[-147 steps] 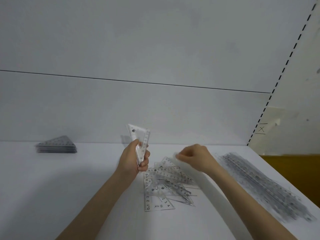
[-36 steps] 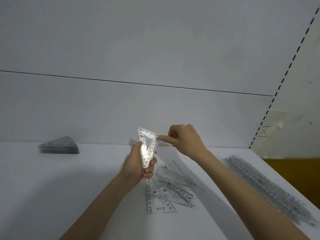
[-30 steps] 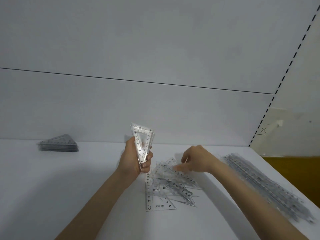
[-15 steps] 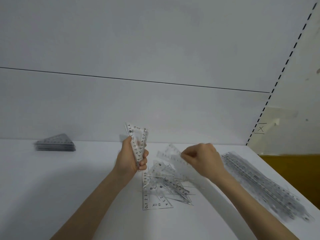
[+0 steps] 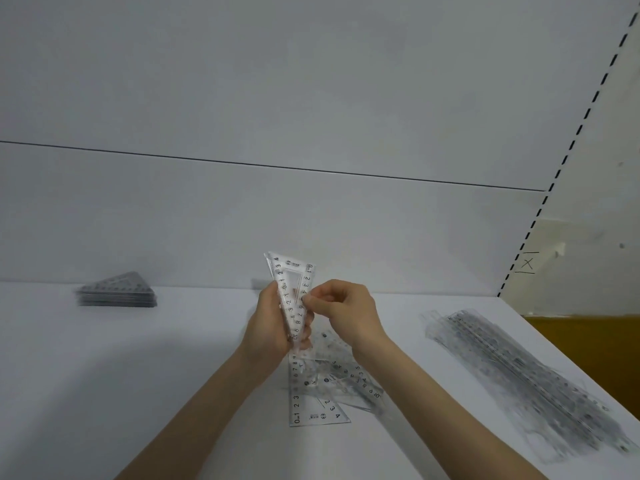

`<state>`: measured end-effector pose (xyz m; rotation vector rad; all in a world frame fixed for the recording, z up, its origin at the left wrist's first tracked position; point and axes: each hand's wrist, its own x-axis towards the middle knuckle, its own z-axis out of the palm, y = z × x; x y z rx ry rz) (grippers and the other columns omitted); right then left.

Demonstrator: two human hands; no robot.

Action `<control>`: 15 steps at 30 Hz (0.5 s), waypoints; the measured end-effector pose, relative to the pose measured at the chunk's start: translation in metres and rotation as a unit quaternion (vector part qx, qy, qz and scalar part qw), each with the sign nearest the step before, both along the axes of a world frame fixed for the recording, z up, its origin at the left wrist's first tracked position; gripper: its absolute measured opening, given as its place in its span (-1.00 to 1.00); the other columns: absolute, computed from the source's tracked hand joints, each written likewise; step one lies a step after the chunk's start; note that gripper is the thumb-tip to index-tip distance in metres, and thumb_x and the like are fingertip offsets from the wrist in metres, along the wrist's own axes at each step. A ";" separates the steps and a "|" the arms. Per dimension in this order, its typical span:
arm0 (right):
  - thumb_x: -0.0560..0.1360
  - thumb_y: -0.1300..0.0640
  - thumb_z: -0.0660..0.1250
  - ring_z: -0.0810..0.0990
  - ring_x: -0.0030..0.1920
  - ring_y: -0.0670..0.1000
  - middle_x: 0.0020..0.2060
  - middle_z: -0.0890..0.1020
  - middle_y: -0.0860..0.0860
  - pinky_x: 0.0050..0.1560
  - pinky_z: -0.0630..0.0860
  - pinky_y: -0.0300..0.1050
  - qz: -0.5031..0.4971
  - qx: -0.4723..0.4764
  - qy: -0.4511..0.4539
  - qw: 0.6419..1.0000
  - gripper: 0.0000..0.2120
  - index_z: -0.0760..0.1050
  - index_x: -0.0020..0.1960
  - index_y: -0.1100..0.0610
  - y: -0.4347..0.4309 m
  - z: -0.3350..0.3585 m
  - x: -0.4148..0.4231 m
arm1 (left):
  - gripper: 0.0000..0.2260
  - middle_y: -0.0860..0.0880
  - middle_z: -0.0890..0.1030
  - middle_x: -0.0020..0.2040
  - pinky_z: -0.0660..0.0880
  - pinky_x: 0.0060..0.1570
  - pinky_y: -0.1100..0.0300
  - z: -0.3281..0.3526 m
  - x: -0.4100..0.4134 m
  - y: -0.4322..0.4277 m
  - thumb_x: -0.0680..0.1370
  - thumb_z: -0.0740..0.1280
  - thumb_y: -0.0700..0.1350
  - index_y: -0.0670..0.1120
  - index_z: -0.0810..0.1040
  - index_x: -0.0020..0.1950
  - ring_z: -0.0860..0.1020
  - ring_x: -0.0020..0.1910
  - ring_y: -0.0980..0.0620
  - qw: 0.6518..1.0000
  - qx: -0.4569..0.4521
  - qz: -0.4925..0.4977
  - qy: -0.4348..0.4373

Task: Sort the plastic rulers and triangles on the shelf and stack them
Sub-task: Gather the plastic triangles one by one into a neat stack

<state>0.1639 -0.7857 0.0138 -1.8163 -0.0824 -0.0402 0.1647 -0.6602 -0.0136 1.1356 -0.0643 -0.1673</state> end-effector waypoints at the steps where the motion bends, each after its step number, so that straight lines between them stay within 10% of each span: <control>1: 0.42 0.16 0.47 0.58 -0.30 -0.15 -0.39 0.63 -0.07 -0.30 0.44 -0.37 -0.007 -0.005 -0.006 1.000 -0.93 0.61 -0.21 0.11 0.001 0.000 0.001 | -0.60 -0.11 0.37 -0.37 0.31 -0.47 0.21 -0.001 0.001 0.001 0.59 -0.01 0.08 -0.12 0.47 -0.19 0.32 -0.49 0.00 1.000 0.000 0.006 0.002; 15: 0.44 0.08 0.45 0.55 -0.36 -0.24 -0.33 0.68 -0.08 -0.27 0.48 -0.27 0.024 -0.233 -0.073 0.969 -0.93 0.67 -0.18 0.07 -0.060 -0.005 0.019 | -0.63 -0.08 0.39 -0.48 0.15 -0.59 0.34 0.000 0.007 0.008 0.60 -0.05 0.10 -0.13 0.37 -0.14 0.25 -0.64 0.06 0.998 -0.047 0.017 0.047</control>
